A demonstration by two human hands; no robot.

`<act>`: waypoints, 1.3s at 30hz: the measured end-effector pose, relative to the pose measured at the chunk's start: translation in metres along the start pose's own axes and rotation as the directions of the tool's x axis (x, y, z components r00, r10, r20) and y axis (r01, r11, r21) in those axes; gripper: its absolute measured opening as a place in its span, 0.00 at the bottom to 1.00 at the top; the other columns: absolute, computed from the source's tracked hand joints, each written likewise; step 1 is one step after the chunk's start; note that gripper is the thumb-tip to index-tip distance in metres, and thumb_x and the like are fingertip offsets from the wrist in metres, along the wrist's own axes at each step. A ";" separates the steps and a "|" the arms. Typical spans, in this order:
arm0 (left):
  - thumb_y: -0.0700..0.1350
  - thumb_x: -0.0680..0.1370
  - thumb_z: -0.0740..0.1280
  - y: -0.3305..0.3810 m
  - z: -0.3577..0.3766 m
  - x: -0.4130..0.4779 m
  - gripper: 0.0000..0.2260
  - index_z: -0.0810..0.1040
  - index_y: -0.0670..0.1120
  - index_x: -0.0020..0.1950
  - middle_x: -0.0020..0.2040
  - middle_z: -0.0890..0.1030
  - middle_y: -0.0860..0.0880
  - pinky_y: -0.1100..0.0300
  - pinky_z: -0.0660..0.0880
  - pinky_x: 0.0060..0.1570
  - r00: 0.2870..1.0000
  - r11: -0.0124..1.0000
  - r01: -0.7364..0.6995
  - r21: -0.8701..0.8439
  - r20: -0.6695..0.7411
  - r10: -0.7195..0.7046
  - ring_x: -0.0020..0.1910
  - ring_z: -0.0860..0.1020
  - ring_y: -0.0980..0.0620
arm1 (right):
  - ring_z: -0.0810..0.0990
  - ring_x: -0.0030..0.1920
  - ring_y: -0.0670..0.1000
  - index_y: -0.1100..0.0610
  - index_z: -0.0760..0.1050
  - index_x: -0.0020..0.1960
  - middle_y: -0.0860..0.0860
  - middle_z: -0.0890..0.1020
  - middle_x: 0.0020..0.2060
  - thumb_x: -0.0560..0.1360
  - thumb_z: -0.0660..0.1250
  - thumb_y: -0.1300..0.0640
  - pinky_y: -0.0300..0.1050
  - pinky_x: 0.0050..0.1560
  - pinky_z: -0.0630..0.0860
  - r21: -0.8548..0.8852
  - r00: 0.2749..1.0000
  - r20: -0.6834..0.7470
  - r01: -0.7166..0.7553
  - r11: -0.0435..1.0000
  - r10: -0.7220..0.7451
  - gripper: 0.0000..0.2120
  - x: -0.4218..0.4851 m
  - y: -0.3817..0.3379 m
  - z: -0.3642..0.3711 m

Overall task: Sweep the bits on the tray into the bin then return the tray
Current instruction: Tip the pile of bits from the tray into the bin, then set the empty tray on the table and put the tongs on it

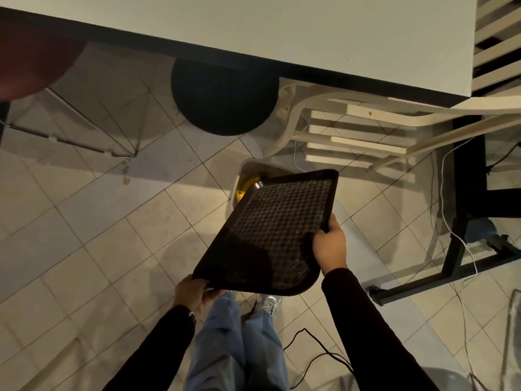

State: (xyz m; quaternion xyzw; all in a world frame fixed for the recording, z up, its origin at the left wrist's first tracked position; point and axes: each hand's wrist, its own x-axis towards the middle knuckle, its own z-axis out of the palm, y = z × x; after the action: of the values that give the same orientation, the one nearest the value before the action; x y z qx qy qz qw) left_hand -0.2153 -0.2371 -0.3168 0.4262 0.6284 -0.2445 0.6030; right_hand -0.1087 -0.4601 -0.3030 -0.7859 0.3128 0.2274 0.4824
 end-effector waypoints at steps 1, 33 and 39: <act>0.28 0.74 0.55 -0.001 -0.001 0.000 0.09 0.73 0.38 0.41 0.41 0.77 0.36 0.51 0.77 0.44 1.000 1.000 0.017 -0.010 -0.003 -0.017 0.40 0.78 0.41 | 0.75 0.45 0.48 0.55 0.67 0.66 0.50 0.76 0.50 0.77 0.53 0.66 0.43 0.51 0.69 0.005 1.000 0.009 -0.009 1.000 0.009 0.19 -0.001 0.001 0.000; 0.33 0.76 0.58 -0.014 -0.041 -0.106 0.11 0.73 0.39 0.57 0.48 0.79 0.37 0.54 0.77 0.32 0.988 0.988 -0.133 -0.077 0.071 0.139 0.42 0.78 0.42 | 0.77 0.55 0.56 0.54 0.66 0.65 0.53 0.78 0.56 0.78 0.59 0.59 0.52 0.57 0.73 -0.095 0.988 0.133 0.087 0.992 -0.074 0.15 -0.088 -0.033 -0.065; 0.38 0.78 0.57 -0.003 -0.115 -0.238 0.11 0.72 0.45 0.59 0.43 0.81 0.38 0.57 0.80 0.25 0.932 0.935 -0.353 -0.023 0.073 0.354 0.26 0.80 0.45 | 0.77 0.59 0.53 0.49 0.67 0.66 0.50 0.78 0.60 0.77 0.62 0.55 0.60 0.63 0.72 0.058 0.979 0.146 0.135 0.989 -0.142 0.18 -0.228 -0.072 -0.126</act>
State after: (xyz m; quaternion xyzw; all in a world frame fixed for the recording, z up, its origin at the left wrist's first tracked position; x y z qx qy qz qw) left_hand -0.3028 -0.2017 -0.0700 0.5198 0.5192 -0.1453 0.6627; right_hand -0.2106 -0.4869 -0.0540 -0.7747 0.2255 0.2441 0.5380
